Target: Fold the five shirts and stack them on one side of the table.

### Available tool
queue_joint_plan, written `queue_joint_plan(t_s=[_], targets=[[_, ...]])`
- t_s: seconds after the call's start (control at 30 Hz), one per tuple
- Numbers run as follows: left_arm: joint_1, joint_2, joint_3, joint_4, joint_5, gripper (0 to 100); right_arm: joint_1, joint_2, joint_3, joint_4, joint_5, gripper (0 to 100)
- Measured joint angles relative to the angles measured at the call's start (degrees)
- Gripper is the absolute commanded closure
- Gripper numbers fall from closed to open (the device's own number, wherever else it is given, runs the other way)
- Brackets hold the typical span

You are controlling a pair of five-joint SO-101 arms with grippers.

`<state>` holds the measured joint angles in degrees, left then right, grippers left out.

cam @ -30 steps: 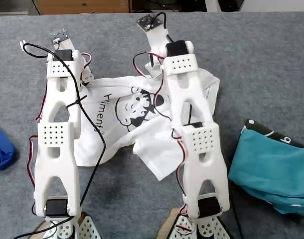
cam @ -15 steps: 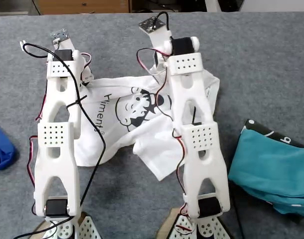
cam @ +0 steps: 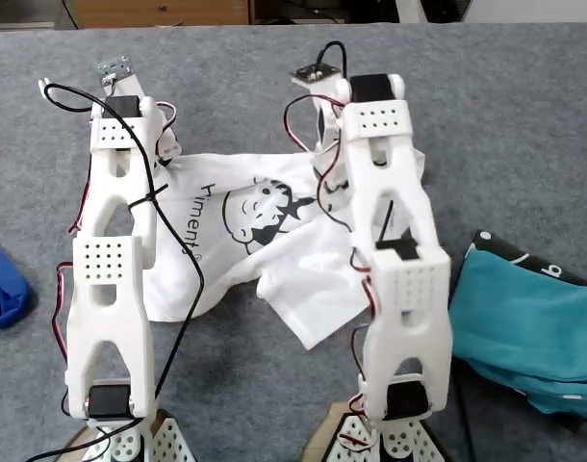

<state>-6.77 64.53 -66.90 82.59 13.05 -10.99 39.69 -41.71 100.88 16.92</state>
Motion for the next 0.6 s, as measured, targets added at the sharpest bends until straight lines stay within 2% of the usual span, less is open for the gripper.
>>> queue_joint_plan(t_s=[0.13,0.37,0.5,0.6], targets=[[0.0,0.0,0.0,0.0,-0.2,98,0.0,-6.2,14.8,-5.3,-0.6,99.5],[0.0,0.0,0.0,0.0,-0.2,98,-0.9,-15.6,44.8,-26.7,-2.9,99.4],[0.0,0.0,0.0,0.0,-0.2,98,-0.9,-18.2,51.9,-33.8,-3.3,98.7],[0.0,0.0,0.0,0.0,-0.2,98,-0.9,-18.6,52.2,-33.9,-3.3,89.6]])
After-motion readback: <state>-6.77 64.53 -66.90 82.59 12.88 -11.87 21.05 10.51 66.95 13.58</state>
